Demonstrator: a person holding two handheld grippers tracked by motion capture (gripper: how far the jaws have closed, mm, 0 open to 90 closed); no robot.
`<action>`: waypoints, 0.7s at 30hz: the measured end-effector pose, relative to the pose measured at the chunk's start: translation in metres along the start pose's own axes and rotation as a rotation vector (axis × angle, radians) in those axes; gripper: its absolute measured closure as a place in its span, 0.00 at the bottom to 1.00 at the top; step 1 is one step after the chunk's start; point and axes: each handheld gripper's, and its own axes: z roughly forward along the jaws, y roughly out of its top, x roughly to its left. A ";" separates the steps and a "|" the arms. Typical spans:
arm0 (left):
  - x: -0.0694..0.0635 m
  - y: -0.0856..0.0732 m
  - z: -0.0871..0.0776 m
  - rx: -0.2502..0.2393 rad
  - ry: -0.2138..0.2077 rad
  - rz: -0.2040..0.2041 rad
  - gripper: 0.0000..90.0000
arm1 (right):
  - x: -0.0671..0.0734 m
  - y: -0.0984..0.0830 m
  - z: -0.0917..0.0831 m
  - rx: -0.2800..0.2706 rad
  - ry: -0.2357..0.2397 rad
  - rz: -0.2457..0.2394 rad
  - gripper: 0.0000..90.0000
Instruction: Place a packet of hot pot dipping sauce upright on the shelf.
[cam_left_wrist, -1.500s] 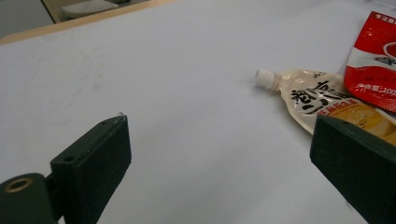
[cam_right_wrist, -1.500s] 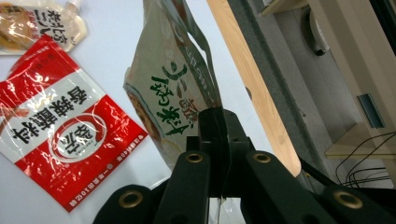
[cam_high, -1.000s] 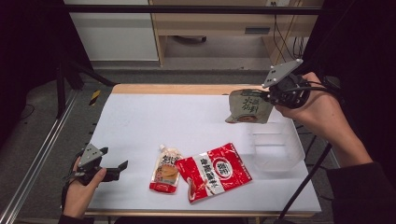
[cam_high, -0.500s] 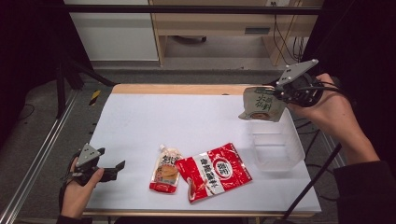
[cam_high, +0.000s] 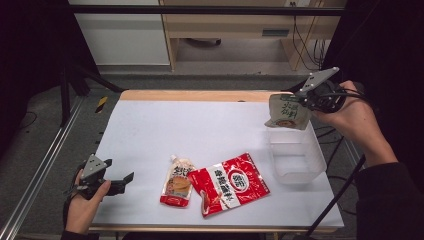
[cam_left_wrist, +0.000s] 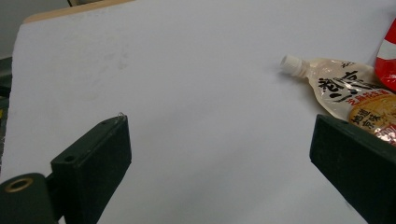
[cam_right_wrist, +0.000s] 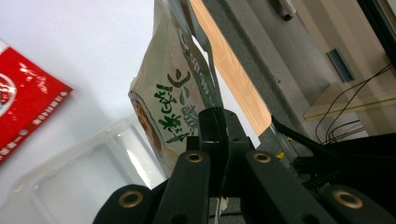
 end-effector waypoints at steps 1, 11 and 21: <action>0.000 0.000 0.000 0.005 -0.001 0.003 0.06 | -0.002 -0.002 0.003 0.002 -0.003 0.005 1.00; 0.000 -0.001 0.001 0.009 0.003 0.005 0.06 | -0.017 -0.017 0.025 0.015 -0.004 0.029 1.00; -0.003 0.001 0.001 0.017 0.003 0.019 0.06 | -0.026 -0.030 0.046 0.026 0.000 0.044 1.00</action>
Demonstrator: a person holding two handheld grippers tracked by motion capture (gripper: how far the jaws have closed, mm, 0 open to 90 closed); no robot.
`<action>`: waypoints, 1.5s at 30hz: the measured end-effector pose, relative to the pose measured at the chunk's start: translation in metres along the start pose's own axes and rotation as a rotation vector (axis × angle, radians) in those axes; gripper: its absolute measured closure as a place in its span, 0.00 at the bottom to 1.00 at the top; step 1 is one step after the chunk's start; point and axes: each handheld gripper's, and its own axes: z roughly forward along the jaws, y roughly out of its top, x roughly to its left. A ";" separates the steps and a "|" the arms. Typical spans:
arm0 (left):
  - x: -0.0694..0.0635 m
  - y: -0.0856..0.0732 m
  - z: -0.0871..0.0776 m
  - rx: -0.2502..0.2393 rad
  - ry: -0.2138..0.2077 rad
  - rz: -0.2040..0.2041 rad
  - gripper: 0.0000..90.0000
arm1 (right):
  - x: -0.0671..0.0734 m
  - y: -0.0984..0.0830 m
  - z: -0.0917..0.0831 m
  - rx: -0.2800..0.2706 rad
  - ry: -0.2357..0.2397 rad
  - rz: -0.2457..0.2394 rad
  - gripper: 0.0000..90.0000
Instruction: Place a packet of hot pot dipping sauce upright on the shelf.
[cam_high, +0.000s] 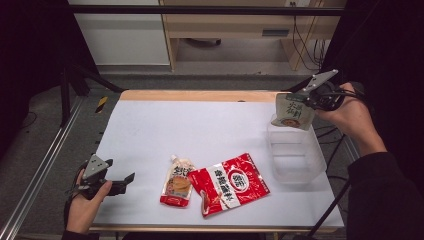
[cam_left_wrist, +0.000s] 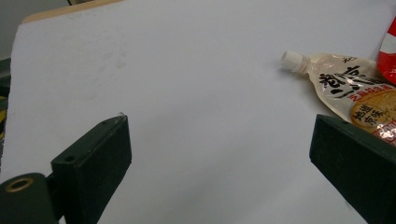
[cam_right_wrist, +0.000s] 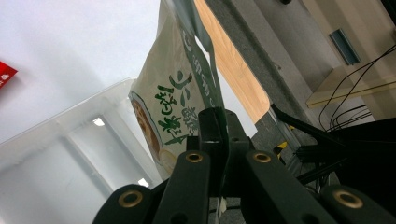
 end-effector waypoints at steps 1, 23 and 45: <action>0.000 0.000 0.000 0.001 0.000 0.001 0.06 | 0.000 0.000 0.000 0.000 0.000 0.000 1.00; -0.008 0.001 0.002 0.028 -0.004 0.052 0.06 | 0.011 -0.013 0.036 0.021 0.073 0.010 1.00; -0.009 0.001 0.003 0.034 -0.008 0.057 0.06 | 0.009 -0.024 0.049 0.046 0.088 0.091 1.00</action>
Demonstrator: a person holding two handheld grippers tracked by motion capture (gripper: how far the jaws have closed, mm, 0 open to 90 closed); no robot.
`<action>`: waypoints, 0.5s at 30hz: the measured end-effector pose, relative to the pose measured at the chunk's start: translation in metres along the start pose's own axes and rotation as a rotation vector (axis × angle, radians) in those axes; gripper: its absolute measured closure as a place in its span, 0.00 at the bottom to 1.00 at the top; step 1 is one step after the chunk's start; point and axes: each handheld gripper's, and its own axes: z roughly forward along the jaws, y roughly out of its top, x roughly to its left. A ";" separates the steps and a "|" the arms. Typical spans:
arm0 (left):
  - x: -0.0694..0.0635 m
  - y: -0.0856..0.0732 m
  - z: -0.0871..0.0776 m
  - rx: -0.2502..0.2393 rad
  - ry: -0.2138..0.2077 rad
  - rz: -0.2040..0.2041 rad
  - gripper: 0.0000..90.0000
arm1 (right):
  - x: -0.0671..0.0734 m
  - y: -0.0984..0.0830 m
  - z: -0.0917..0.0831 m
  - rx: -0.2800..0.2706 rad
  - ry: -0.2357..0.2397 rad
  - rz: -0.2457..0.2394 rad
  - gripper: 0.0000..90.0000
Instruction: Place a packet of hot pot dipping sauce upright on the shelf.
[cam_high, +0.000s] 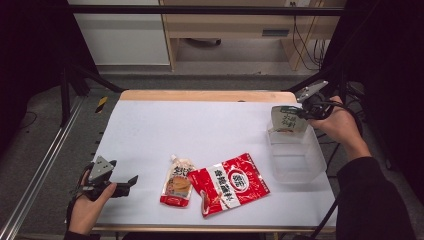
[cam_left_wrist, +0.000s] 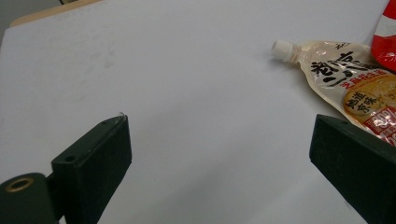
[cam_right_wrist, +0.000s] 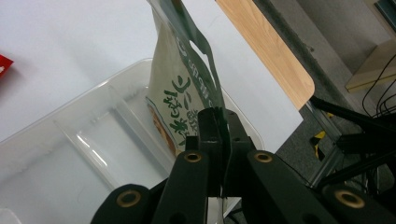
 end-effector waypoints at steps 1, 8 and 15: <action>0.000 0.000 0.000 0.001 0.000 0.002 0.06 | -0.002 -0.002 0.002 0.002 -0.007 0.017 0.99; 0.000 0.000 0.000 0.005 -0.001 0.007 0.06 | -0.009 -0.008 0.006 0.011 -0.040 0.070 0.97; -0.001 0.000 0.000 0.005 -0.002 0.008 0.06 | -0.010 -0.011 0.008 0.009 -0.048 0.123 0.79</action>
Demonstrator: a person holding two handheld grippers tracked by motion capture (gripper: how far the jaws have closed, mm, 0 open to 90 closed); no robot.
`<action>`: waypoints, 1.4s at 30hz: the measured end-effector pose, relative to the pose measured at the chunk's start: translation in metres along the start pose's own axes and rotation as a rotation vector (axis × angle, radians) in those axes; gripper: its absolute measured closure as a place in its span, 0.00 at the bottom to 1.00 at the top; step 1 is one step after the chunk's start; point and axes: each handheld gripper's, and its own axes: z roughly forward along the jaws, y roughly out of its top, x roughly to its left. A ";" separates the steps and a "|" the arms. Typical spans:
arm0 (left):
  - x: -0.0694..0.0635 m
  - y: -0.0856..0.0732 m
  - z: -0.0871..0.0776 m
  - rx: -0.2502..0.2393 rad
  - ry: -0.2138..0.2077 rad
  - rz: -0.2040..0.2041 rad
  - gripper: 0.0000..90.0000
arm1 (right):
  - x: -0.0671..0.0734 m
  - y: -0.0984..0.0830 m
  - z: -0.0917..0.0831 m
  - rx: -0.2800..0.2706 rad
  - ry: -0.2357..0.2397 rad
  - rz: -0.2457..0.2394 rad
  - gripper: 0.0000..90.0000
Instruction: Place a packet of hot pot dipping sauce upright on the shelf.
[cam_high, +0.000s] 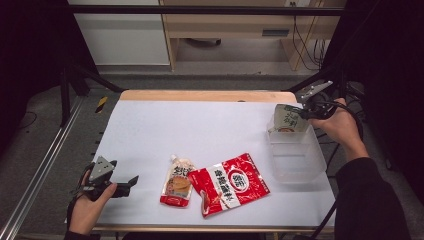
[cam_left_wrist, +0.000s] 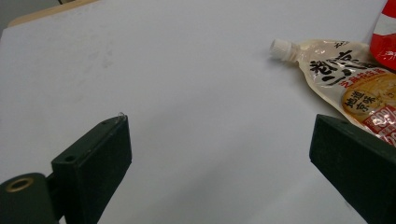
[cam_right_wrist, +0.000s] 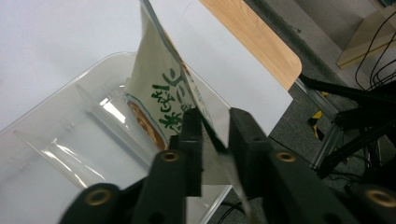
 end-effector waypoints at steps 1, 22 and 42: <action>0.000 0.000 0.000 -0.004 0.000 -0.005 0.06 | 0.000 0.000 0.000 0.000 0.000 0.000 0.79; -0.001 0.000 0.000 -0.003 0.001 -0.001 0.06 | 0.003 -0.005 -0.001 -0.007 -0.044 0.035 0.48; -0.001 0.000 0.001 -0.003 -0.005 -0.002 0.06 | 0.011 -0.002 0.000 -0.012 -0.028 0.033 0.29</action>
